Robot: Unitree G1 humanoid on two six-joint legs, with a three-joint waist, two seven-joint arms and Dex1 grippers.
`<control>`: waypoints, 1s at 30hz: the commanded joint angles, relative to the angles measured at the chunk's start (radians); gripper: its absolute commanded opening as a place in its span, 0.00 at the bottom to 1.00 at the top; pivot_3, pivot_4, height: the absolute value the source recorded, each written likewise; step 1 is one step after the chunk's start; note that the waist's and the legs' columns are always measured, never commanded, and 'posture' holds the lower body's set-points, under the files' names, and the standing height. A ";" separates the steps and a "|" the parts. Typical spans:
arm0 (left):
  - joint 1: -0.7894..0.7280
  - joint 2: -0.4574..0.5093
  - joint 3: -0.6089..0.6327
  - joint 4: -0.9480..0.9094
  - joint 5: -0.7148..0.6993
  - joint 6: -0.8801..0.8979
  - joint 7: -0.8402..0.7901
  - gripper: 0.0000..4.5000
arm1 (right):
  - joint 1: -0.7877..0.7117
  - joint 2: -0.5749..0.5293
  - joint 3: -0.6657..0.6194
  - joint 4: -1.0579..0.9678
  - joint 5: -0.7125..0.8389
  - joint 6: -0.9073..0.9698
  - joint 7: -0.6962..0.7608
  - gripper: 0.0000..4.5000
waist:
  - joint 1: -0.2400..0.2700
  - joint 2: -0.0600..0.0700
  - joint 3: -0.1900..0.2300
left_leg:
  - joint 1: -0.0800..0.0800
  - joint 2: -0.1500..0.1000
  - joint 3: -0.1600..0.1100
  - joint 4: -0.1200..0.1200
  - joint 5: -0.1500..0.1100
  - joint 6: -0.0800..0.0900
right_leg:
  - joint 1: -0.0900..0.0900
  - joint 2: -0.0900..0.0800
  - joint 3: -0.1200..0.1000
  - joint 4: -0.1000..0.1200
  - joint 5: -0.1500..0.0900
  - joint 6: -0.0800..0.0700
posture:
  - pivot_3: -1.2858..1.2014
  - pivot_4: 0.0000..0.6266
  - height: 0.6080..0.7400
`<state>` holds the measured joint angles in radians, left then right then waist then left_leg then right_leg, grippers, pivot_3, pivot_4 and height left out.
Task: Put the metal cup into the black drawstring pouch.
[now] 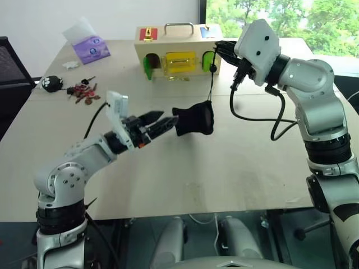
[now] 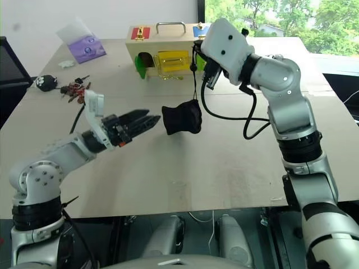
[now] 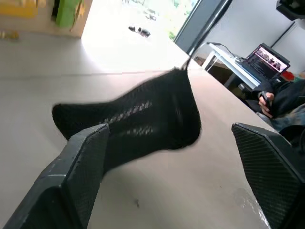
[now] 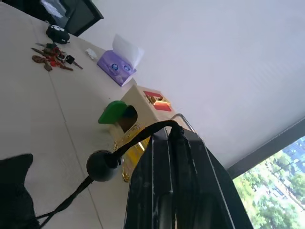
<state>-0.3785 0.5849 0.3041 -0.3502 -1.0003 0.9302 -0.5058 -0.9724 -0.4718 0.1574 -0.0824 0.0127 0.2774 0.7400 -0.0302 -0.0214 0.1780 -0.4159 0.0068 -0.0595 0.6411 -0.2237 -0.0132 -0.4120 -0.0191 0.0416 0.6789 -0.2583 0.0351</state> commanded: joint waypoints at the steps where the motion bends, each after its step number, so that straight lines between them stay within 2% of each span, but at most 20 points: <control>1: -0.046 0.019 -0.014 -0.038 0.012 -0.035 -0.021 0.92 | -0.024 -0.019 -0.004 -0.041 0.004 -0.022 0.025 0.00 | -0.004 0.000 0.000 | 0.000 0.000 0.000 0.000 0.000 0.000 | 0.000 0.000 0.000 0.000 0.000 0.000 | 0.52 0.24 1.00; 12: -0.216 -0.002 -0.107 -0.007 0.017 -0.039 -0.059 0.92 | -0.022 -0.016 -0.009 -0.118 0.032 0.015 0.050 0.00 | -0.007 0.000 0.000 | 0.000 0.000 0.000 0.000 0.000 0.000 | 0.000 0.000 0.000 0.000 0.000 0.000 | 0.52 0.24 1.00; 21: -0.298 -0.046 -0.137 0.015 0.022 -0.038 -0.062 0.92 | 0.004 -0.040 -0.007 -0.163 0.032 0.037 0.060 0.00 | -0.007 0.000 0.000 | 0.000 0.000 0.000 0.000 0.000 0.000 | 0.000 0.001 0.001 0.000 0.000 0.000 | 0.52 0.24 1.00; 30: -0.375 -0.077 -0.174 0.097 0.087 -0.072 -0.105 0.92 | 0.022 -0.056 0.002 -0.195 0.022 0.038 0.060 0.00 | -0.007 0.000 0.000 | 0.000 -0.001 0.001 0.000 0.002 -0.003 | 0.000 0.001 0.000 0.000 0.000 0.000 | 0.52 0.24 1.00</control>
<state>-0.7254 0.5103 0.1258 -0.2551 -0.9251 0.8865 -0.5955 -0.9502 -0.5141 0.1723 -0.2286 0.0361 0.3235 0.8012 -0.0376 -0.0214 0.1782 -0.4162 0.0062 -0.0589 0.6412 -0.2219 -0.0162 -0.4122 -0.0182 0.0418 0.6789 -0.2583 0.0352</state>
